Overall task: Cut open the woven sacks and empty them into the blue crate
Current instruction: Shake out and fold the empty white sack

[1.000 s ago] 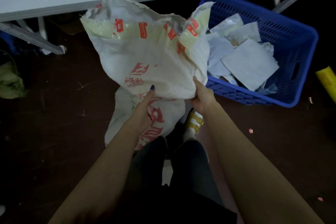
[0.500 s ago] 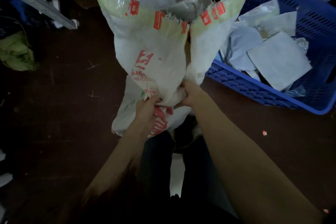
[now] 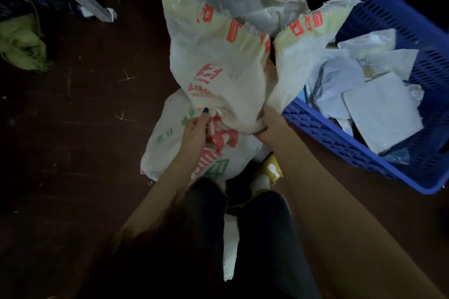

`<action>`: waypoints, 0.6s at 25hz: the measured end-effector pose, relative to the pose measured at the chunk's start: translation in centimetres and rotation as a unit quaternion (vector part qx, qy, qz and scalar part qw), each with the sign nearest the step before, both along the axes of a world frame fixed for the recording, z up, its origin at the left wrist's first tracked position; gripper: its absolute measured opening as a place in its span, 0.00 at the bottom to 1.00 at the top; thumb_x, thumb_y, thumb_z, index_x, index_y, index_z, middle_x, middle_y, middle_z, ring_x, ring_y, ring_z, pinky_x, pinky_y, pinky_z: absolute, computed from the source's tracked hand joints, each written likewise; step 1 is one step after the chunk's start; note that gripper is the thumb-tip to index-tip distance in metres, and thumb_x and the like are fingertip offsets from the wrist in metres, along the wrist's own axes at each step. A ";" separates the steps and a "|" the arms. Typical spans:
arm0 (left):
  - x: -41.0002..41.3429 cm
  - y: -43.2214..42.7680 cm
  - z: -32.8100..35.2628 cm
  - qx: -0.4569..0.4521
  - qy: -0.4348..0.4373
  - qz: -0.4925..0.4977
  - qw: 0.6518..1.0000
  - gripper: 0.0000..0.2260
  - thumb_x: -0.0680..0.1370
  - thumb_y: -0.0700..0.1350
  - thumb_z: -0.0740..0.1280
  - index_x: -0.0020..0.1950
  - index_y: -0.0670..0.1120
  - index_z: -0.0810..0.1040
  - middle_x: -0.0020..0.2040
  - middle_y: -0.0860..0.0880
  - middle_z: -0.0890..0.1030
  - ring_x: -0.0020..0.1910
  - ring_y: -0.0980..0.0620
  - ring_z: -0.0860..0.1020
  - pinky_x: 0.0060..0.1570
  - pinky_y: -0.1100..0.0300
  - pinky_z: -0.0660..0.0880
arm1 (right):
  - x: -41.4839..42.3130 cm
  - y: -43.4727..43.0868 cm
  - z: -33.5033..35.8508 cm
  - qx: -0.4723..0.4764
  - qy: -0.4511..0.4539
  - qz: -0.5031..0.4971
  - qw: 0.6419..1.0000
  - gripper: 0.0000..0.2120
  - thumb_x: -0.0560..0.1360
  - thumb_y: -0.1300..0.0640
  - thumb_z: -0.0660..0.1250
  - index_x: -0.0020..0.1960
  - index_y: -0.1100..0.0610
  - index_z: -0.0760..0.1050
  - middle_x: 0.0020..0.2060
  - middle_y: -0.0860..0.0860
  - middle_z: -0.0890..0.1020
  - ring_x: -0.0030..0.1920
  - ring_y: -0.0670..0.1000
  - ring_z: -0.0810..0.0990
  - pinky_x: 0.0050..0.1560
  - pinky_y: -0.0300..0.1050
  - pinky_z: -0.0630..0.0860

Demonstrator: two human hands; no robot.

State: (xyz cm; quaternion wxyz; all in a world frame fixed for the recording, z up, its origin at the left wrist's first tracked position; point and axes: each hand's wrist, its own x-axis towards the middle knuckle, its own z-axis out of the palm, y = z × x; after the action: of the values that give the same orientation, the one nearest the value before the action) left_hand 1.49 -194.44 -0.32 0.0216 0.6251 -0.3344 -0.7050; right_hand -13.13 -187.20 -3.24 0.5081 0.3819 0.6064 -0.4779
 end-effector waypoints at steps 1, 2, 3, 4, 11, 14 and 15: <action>0.3 -0.1 -0.5 -0.042 -0.025 -0.008 0.999 0.14 0.78 0.48 0.62 0.58 0.40 0.73 0.52 0.44 0.79 0.50 0.48 0.78 0.55 0.55 0.76 | -0.6 -0.4 0.2 -0.005 0.003 0.008 1.000 0.25 0.73 0.50 0.70 0.67 0.54 0.70 0.64 0.52 0.74 0.61 0.58 0.73 0.58 0.56 0.76; 0.8 -0.1 -1.0 -0.093 -0.059 -0.038 0.993 0.14 0.76 0.47 0.64 0.59 0.42 0.70 0.53 0.46 0.77 0.51 0.49 0.76 0.56 0.56 0.74 | -1.3 -0.9 0.5 -0.019 0.007 0.013 1.000 0.26 0.72 0.48 0.71 0.67 0.54 0.70 0.64 0.52 0.73 0.62 0.59 0.72 0.59 0.58 0.76; 1.4 -0.1 -1.4 -0.137 -0.096 -0.089 0.982 0.19 0.74 0.46 0.66 0.62 0.43 0.68 0.56 0.47 0.75 0.54 0.49 0.74 0.57 0.58 0.71 | -2.0 -1.3 1.0 -0.037 0.010 0.019 0.999 0.24 0.72 0.48 0.71 0.64 0.54 0.71 0.62 0.53 0.73 0.61 0.59 0.73 0.57 0.57 0.77; 2.1 -0.1 -1.9 -0.166 -0.131 -0.157 0.965 0.25 0.73 0.48 0.68 0.66 0.42 0.66 0.60 0.45 0.73 0.58 0.48 0.73 0.59 0.58 0.69 | -2.6 -1.6 1.2 -0.056 0.011 0.030 0.998 0.18 0.73 0.49 0.70 0.59 0.55 0.73 0.59 0.54 0.74 0.58 0.58 0.74 0.52 0.54 0.79; 4.6 1.1 -5.6 -0.182 -0.288 -0.384 0.858 0.13 0.78 0.46 0.62 0.59 0.42 0.77 0.61 0.41 0.77 0.60 0.42 0.74 0.61 0.53 0.69 | -3.7 -2.0 1.6 -0.067 -0.013 0.090 0.994 0.15 0.74 0.54 0.70 0.55 0.60 0.72 0.50 0.56 0.77 0.44 0.54 0.76 0.32 0.45 0.76; 3.9 1.1 -5.1 -0.225 -0.272 -0.220 0.909 0.11 0.80 0.38 0.58 0.56 0.36 0.78 0.57 0.36 0.79 0.57 0.39 0.76 0.56 0.56 0.67 | -3.5 -1.4 1.2 -0.045 -0.018 0.135 0.990 0.11 0.75 0.54 0.68 0.51 0.60 0.72 0.43 0.55 0.74 0.40 0.51 0.73 0.36 0.45 0.76; 3.6 1.2 -4.9 -0.227 -0.266 -0.160 0.923 0.11 0.80 0.38 0.58 0.55 0.36 0.77 0.54 0.35 0.79 0.54 0.38 0.76 0.54 0.54 0.68 | -3.4 -1.2 1.2 -0.044 -0.024 0.158 0.986 0.09 0.76 0.54 0.67 0.49 0.59 0.72 0.42 0.55 0.74 0.40 0.51 0.73 0.39 0.46 0.76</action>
State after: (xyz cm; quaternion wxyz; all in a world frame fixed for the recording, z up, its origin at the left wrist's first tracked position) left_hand 5.12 -193.28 -5.26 -0.0404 0.7061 -0.5745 -0.4119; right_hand -16.53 -188.43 -2.06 0.6077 0.2701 0.6250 -0.4088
